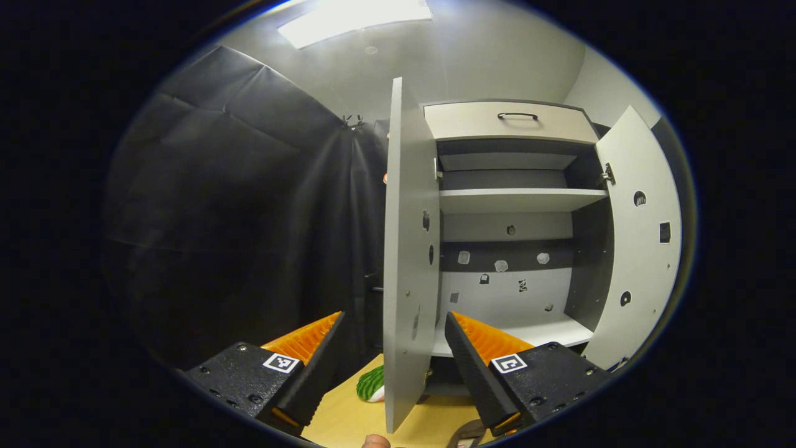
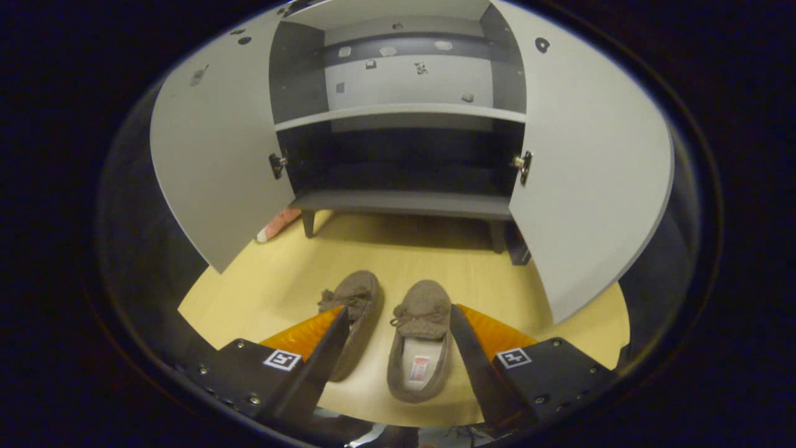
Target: Grab one shoe with the right hand and put it into the shoe cabinet, grab the other shoe with the left hand and put it into the shoe cabinet; then close the right door with the right hand and the left door with the left hand.
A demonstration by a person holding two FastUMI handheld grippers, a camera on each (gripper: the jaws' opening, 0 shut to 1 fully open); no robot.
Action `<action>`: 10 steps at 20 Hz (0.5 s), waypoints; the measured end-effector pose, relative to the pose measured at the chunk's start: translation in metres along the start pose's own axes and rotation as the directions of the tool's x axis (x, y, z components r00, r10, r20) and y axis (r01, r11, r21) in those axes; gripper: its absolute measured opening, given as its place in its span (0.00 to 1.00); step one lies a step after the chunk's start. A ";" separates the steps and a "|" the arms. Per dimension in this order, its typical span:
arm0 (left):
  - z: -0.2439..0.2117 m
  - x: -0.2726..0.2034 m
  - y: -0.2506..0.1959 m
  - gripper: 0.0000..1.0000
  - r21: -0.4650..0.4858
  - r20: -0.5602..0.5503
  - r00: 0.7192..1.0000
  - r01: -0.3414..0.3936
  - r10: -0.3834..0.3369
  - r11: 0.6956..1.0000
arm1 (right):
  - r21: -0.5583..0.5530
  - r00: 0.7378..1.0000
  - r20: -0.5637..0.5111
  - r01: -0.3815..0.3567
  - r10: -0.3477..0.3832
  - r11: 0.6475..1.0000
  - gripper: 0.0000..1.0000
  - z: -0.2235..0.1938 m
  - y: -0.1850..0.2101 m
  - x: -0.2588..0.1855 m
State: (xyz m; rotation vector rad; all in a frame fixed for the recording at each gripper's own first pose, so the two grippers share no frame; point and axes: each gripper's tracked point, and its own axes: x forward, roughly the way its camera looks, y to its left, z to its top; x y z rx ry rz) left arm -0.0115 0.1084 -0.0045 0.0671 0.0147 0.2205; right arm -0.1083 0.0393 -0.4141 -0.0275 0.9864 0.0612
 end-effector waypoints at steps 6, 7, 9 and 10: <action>-0.005 -0.008 0.019 0.96 0.011 -0.020 0.998 -0.059 0.059 0.998 | -0.031 0.978 -0.206 -0.019 0.012 0.999 0.58 -0.068 0.005 0.050; -0.006 -0.011 0.022 0.96 0.014 -0.024 0.997 -0.067 0.067 0.998 | -0.042 0.976 -0.216 -0.012 0.003 0.999 0.55 -0.073 0.002 0.056; -0.008 -0.014 0.029 0.96 0.020 -0.026 0.996 -0.089 0.089 0.996 | -0.059 0.975 -0.222 -0.003 -0.010 0.998 0.58 -0.077 0.001 0.068; -0.008 -0.017 0.032 0.96 0.026 -0.028 0.995 -0.099 0.100 0.995 | -0.063 0.975 -0.221 -0.002 -0.012 0.998 0.58 -0.078 0.001 0.072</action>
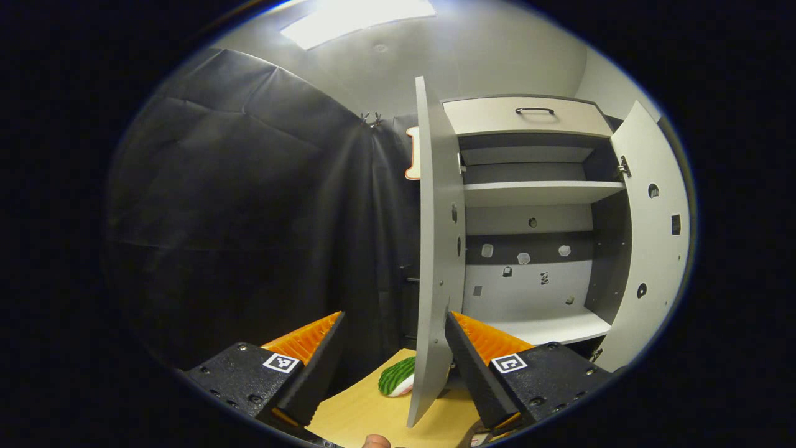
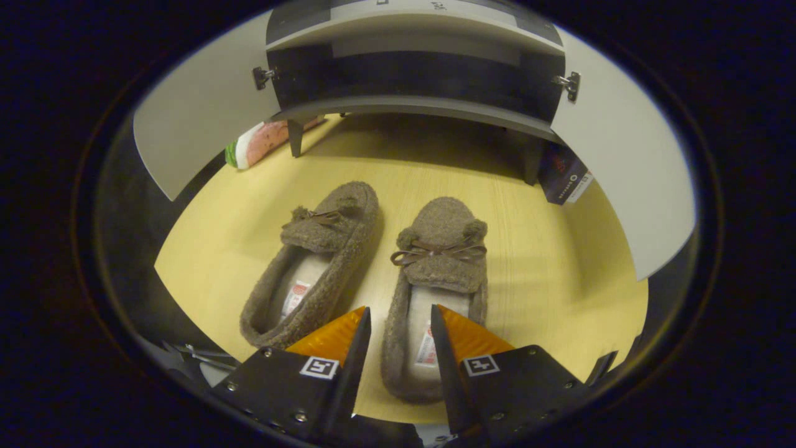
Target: Grab one shoe with the right hand and put it into the shoe cabinet, grab the other shoe with the left hand and put it into the shoe cabinet; then close the right door with the right hand and the left door with the left hand.
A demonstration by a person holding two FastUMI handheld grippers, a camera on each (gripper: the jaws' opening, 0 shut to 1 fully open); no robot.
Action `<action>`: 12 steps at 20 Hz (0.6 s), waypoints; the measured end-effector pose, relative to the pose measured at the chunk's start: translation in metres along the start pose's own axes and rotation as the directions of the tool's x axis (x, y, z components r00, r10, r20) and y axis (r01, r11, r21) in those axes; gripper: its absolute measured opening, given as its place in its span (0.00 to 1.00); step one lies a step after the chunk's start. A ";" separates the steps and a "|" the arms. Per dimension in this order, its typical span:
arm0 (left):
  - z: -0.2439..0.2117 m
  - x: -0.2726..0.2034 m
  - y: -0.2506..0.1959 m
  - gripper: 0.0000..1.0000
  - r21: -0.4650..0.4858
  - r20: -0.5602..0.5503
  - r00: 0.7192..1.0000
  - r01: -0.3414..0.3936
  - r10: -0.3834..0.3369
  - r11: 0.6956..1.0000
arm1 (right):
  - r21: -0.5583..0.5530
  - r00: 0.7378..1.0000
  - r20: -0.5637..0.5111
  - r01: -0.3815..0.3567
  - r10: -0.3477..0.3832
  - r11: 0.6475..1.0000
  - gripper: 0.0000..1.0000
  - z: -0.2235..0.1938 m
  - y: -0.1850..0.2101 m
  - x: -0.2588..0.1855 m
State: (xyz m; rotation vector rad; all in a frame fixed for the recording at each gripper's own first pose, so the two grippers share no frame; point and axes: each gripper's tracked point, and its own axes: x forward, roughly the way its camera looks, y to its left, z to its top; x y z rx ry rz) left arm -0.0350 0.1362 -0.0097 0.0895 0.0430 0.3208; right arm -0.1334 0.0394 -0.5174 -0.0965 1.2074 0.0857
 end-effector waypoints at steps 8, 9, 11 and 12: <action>-0.003 -0.007 0.037 0.96 0.029 -0.006 0.995 -0.096 0.096 0.995 | -0.061 0.999 -0.002 0.047 -0.047 0.997 0.39 0.015 -0.001 0.032; -0.003 -0.008 0.040 0.96 0.032 -0.007 0.995 -0.103 0.103 0.994 | -0.063 0.999 -0.016 0.049 -0.050 0.997 0.30 0.015 0.000 0.037; -0.003 -0.010 0.045 0.96 0.029 -0.009 0.994 -0.108 0.109 0.994 | -0.075 0.995 0.002 0.099 -0.099 0.992 0.22 0.024 -0.009 0.028; -0.004 -0.011 0.046 0.96 0.024 -0.011 0.994 -0.106 0.106 0.994 | -0.081 0.994 -0.008 0.106 -0.107 0.991 0.11 0.018 -0.009 0.041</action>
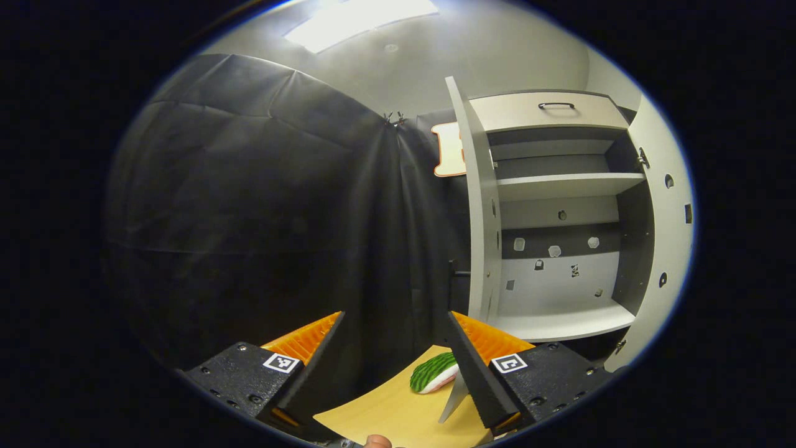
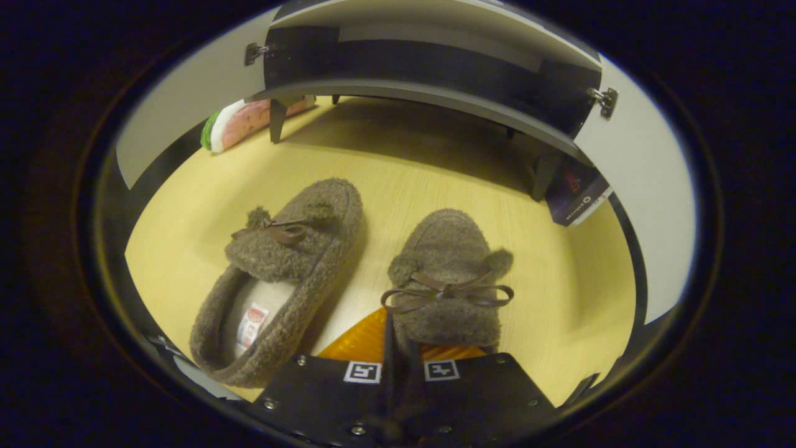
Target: Grab one shoe with the right hand and put it into the shoe cabinet, grab the other shoe with the left hand and put it into the shoe cabinet; then close the right door with the right hand and the left door with the left hand.
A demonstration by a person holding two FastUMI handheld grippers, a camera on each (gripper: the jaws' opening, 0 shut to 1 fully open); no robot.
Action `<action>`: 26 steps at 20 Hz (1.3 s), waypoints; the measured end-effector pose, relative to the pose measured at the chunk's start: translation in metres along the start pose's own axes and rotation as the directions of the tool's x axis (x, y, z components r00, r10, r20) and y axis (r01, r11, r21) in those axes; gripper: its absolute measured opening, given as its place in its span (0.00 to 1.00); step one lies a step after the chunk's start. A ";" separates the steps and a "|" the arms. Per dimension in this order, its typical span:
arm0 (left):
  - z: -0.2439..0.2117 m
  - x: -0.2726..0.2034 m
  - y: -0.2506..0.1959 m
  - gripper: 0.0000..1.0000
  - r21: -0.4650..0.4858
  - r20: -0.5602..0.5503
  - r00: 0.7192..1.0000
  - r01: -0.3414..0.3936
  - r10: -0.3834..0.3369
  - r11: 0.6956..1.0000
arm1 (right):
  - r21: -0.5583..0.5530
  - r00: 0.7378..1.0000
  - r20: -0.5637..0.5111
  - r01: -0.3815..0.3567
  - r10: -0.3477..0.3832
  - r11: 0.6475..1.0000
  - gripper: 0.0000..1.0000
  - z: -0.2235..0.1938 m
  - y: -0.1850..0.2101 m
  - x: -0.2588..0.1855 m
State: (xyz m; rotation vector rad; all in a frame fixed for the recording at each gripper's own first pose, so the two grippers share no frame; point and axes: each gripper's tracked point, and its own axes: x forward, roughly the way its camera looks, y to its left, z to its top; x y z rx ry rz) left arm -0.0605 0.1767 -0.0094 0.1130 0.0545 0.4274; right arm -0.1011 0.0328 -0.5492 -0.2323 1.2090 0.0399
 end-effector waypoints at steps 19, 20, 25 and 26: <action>-0.018 0.015 -0.025 0.96 -0.048 -0.032 0.995 0.093 -0.095 0.994 | 0.210 0.927 0.375 -0.086 0.000 0.974 0.01 0.150 -0.061 -0.145; -0.019 0.016 -0.025 0.96 -0.053 -0.036 0.995 0.093 -0.095 0.994 | 0.209 0.907 0.420 -0.091 -0.005 0.974 0.00 0.172 -0.067 -0.160; -0.026 0.021 -0.021 0.93 -0.077 -0.050 0.996 0.073 -0.077 0.994 | 0.176 0.810 0.586 -0.098 -0.024 0.979 0.00 0.287 -0.091 -0.222; -0.028 0.021 -0.019 0.93 -0.076 -0.052 0.996 0.069 -0.073 0.995 | 0.168 0.791 0.612 -0.094 -0.029 0.981 0.00 0.310 -0.097 -0.228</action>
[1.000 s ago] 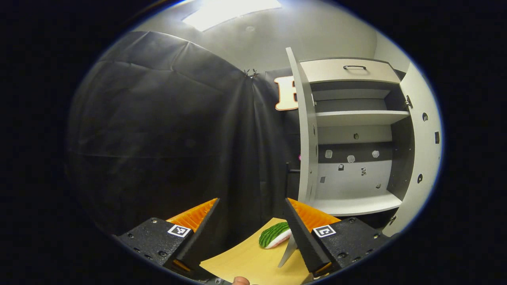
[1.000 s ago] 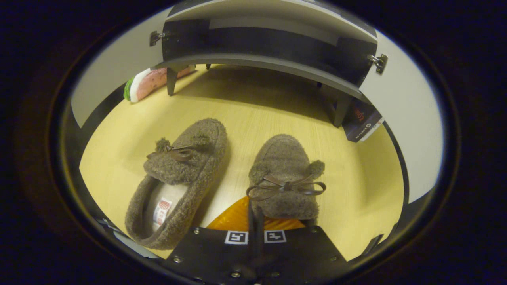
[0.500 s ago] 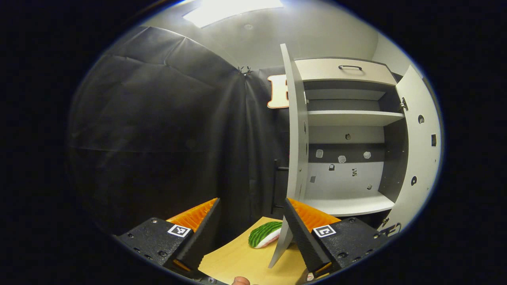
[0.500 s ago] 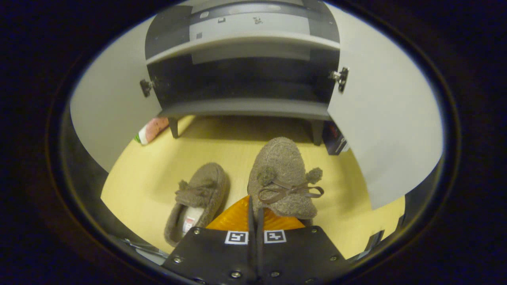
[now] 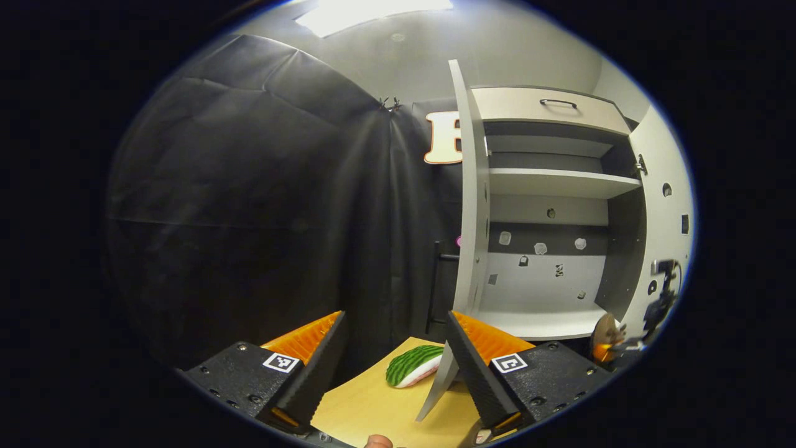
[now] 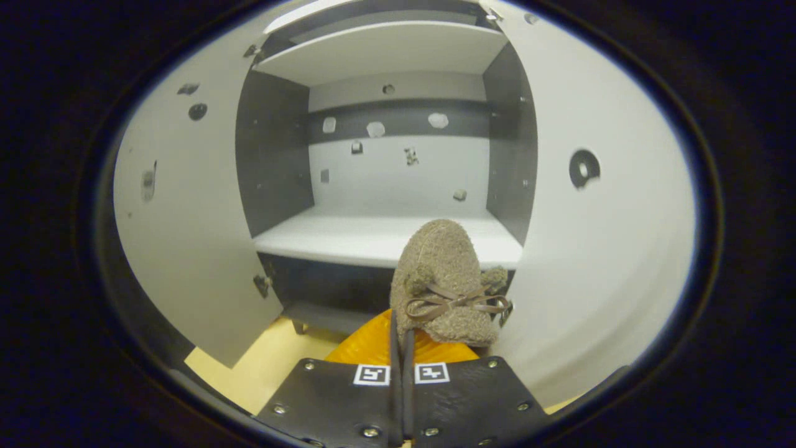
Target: Grab one shoe with the right hand and put it into the shoe cabinet, grab the other shoe with the left hand and put it into the shoe cabinet; then close the right door with the right hand and the left door with the left hand.
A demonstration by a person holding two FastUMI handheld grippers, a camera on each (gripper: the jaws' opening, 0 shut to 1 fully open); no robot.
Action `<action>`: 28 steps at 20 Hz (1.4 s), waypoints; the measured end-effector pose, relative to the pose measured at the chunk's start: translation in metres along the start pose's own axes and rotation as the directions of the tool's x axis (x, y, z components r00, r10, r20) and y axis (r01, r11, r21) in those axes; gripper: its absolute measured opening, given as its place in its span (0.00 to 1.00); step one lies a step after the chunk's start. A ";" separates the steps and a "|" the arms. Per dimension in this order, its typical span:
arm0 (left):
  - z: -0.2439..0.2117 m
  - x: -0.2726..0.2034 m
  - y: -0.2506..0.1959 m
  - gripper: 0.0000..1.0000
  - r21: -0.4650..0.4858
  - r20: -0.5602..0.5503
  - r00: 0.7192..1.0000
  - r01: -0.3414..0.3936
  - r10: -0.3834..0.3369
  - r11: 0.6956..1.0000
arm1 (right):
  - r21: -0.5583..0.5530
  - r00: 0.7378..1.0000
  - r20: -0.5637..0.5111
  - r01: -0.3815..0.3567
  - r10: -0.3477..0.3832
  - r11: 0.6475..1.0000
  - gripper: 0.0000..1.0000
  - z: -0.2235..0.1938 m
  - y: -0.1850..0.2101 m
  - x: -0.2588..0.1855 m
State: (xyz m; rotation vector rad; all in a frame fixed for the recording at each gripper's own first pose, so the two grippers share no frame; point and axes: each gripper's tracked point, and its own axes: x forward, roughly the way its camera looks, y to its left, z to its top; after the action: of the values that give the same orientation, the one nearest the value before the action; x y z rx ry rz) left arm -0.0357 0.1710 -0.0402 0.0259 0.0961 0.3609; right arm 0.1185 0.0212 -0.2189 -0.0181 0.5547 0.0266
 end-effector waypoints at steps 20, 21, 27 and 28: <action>-0.022 -0.017 0.086 0.93 0.020 -0.059 0.964 -0.259 0.260 0.966 | -0.073 0.995 -0.002 0.099 -0.099 0.992 0.01 0.097 -0.025 0.205; -0.023 -0.018 0.089 0.93 0.024 -0.064 0.961 -0.268 0.269 0.963 | -0.069 0.995 -0.012 0.098 -0.099 0.993 0.01 0.095 -0.023 0.210; -0.028 -0.025 0.102 0.93 0.032 -0.080 0.951 -0.296 0.297 0.955 | -0.054 0.988 -0.114 0.098 -0.104 0.994 0.01 0.065 -0.018 0.234; -0.028 -0.027 0.104 0.93 0.034 -0.079 0.950 -0.299 0.301 0.954 | -0.049 0.986 -0.125 0.106 -0.111 0.993 0.02 0.062 -0.019 0.234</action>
State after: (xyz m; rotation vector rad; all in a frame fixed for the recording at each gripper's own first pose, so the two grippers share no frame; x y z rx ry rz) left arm -0.1004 0.2592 -0.0608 0.0474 0.1798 0.6659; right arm 0.3512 0.0081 -0.2891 -0.0917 0.6806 -0.0699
